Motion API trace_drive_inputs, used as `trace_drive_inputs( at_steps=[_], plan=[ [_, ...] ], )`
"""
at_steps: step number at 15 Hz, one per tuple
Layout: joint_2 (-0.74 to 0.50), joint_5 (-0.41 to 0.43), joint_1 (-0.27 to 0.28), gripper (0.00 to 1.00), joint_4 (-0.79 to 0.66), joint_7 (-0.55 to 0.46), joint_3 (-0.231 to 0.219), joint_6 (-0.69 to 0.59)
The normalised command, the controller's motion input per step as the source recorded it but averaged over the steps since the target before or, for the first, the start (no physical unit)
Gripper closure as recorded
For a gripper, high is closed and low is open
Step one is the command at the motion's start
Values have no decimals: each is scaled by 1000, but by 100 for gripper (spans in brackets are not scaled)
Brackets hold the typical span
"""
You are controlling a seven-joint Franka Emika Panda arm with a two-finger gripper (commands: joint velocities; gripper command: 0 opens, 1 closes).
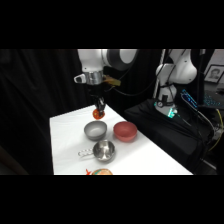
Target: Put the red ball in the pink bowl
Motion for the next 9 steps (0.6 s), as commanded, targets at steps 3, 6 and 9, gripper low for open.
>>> trace_drive_inputs(
  at_steps=[3, 6, 9],
  plan=[
    [-496, -102, 63, 95, -643, 187, 17, 278],
    [-426, -96, 55, 96, -546, 190, 33, 254],
    [-362, -88, 47, 96, -478, 180, 32, 242]
  ],
)
